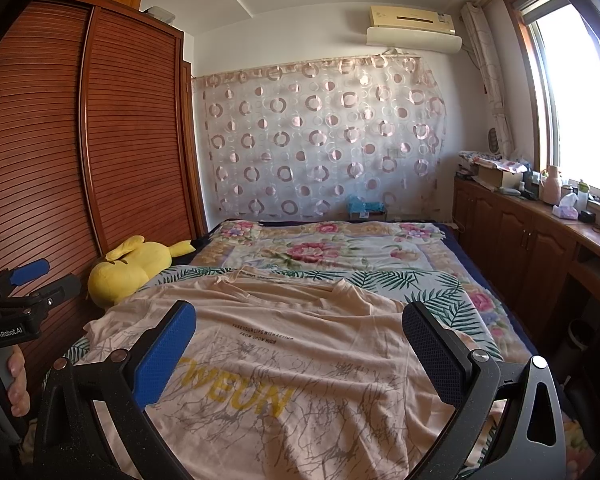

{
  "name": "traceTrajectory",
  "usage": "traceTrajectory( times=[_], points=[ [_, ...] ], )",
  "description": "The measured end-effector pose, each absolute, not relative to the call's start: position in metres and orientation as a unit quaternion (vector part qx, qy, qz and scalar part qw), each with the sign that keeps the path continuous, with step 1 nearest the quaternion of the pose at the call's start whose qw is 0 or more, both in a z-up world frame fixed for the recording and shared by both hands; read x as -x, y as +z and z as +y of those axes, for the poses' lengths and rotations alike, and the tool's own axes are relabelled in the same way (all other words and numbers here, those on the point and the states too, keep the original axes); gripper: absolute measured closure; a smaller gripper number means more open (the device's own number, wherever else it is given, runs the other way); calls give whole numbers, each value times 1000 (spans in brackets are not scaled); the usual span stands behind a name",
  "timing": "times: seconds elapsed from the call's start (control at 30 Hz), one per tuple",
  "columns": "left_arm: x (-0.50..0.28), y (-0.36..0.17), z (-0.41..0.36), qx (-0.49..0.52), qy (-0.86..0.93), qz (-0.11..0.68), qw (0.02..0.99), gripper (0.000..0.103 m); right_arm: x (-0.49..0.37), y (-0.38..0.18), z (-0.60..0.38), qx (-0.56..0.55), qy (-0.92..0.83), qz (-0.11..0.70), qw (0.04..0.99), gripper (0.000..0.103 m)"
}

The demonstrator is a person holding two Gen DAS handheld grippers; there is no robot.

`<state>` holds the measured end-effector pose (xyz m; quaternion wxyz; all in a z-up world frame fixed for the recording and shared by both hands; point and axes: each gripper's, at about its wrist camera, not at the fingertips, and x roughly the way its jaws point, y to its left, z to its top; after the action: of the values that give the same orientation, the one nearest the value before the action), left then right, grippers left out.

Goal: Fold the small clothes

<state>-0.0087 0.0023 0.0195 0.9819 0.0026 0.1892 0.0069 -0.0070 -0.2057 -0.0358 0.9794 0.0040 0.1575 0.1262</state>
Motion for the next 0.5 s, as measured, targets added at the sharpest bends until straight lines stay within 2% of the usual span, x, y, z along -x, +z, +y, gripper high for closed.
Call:
traceTrajectory(
  times=[0.5],
  points=[
    [9, 19, 1, -3, 7, 189, 982, 0, 7, -36, -205, -5, 127, 158, 979, 0]
  ],
)
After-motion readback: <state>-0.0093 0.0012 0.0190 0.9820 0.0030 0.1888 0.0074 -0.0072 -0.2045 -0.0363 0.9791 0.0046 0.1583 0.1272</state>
